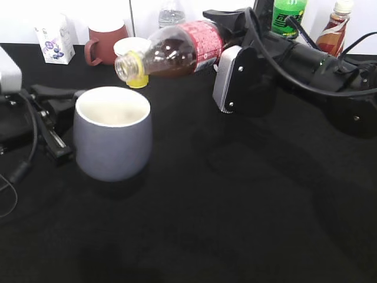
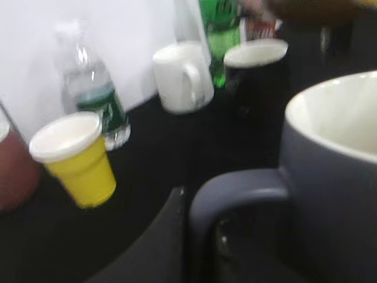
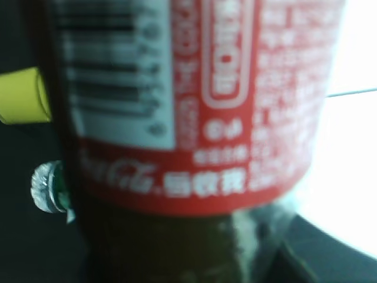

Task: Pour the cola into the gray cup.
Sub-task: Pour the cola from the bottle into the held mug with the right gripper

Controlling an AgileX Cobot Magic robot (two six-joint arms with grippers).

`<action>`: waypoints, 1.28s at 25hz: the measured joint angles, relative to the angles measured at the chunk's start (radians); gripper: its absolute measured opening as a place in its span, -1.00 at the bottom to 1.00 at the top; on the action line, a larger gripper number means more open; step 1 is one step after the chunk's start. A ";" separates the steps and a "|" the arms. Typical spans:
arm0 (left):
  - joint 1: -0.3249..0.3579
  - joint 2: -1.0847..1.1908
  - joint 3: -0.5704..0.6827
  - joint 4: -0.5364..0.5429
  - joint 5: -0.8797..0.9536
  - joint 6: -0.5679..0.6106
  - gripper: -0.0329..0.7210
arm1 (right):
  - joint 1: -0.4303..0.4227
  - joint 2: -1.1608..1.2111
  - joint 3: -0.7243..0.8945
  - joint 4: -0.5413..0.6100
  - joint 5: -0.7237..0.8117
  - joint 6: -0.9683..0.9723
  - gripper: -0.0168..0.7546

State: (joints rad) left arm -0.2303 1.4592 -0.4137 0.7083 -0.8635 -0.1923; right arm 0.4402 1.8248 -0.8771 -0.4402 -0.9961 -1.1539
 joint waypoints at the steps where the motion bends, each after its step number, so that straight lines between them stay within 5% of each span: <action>1: 0.000 0.002 0.000 -0.001 0.007 0.000 -0.80 | 0.000 0.000 0.000 0.000 0.000 -0.020 0.01; 32: 0.000 0.005 0.000 -0.010 0.013 0.016 -0.79 | 0.000 0.000 -0.049 -0.001 -0.002 -0.122 0.01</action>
State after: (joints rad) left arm -0.2303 1.4643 -0.4137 0.6980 -0.8501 -0.1767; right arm 0.4402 1.8248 -0.9262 -0.4410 -0.9980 -1.2756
